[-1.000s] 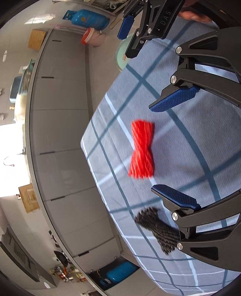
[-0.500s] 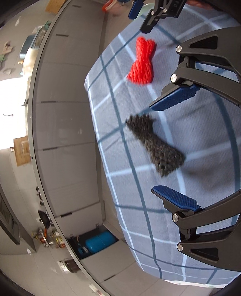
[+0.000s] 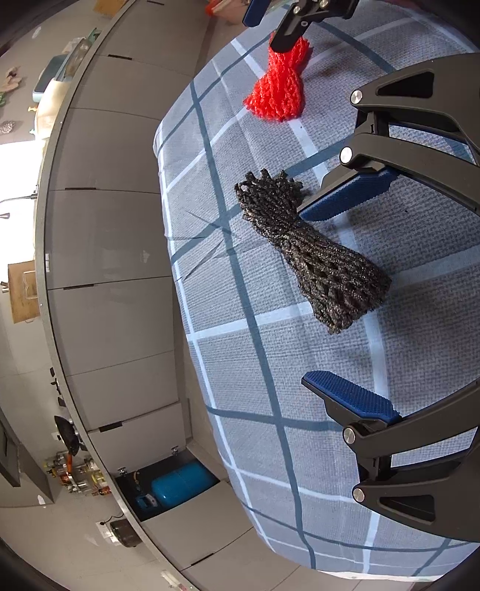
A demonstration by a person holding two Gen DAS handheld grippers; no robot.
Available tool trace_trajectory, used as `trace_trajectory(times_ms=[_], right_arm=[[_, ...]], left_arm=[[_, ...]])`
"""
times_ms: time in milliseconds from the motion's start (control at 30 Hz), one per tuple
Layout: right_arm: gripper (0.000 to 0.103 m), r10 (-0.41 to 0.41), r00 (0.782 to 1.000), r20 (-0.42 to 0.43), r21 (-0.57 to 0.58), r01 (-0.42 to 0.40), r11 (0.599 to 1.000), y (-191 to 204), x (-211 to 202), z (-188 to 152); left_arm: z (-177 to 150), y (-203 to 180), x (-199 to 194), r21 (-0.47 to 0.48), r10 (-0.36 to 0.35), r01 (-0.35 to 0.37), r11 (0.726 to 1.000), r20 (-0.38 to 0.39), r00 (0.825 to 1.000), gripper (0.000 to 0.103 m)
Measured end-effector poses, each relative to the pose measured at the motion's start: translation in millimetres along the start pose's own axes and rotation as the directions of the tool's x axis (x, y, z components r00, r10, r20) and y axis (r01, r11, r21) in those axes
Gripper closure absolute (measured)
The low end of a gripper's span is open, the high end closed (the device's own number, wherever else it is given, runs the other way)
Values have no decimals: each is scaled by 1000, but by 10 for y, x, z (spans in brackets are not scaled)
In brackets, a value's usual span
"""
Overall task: Collect trash
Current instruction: 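Grasp the black mesh net with the left gripper while the right gripper grasps the red mesh net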
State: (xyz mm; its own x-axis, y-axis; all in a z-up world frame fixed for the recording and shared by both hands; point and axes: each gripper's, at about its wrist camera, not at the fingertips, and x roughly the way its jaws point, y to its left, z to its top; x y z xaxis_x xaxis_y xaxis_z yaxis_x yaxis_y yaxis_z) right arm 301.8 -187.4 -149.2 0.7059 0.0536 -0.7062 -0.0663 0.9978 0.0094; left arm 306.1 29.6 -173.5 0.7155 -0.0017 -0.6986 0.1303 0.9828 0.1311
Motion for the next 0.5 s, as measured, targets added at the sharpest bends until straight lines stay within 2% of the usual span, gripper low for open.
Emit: trace_trajectory(times_ms=[167,200,233,300,333,367,400,433,500], right_arm=[[24,18,999,-28,8,-17,1000,-13,81,-38],[27,23,999,-37,3,-23,1000,-1,96,-49],[32,29,998,-50,0,-29,1000,1,114,-59],[63,39,995,-93,-9,-40,999,15,168,-82],[67,35,995,-98,-15,-36,999,22,172,-93],[79,37,995,-97,-17,-39,999,24,158,-103],[86,44,994,-98,-18,-46,999,28,135,-108],[87,47,994,-95,-19,-49,999,35,104,-112],[90,57,995,-83,-16,-59,998,42,21,-120]], left_arm=[[-9,-31,35,5,-14,14,1000,-8,1000,21],[-12,-44,42,8,-16,16,1000,-9,1000,21],[-16,-57,48,11,-18,18,1000,-12,1000,21],[-26,-84,59,15,-28,29,999,-18,999,26],[-34,-97,64,18,-35,35,999,-23,999,43],[-45,-119,78,24,-49,50,998,-39,998,55],[-54,-128,85,25,-62,63,998,-48,997,71],[-61,-137,84,24,-69,71,997,-53,996,78],[-74,-178,44,36,-62,64,997,-52,997,83]])
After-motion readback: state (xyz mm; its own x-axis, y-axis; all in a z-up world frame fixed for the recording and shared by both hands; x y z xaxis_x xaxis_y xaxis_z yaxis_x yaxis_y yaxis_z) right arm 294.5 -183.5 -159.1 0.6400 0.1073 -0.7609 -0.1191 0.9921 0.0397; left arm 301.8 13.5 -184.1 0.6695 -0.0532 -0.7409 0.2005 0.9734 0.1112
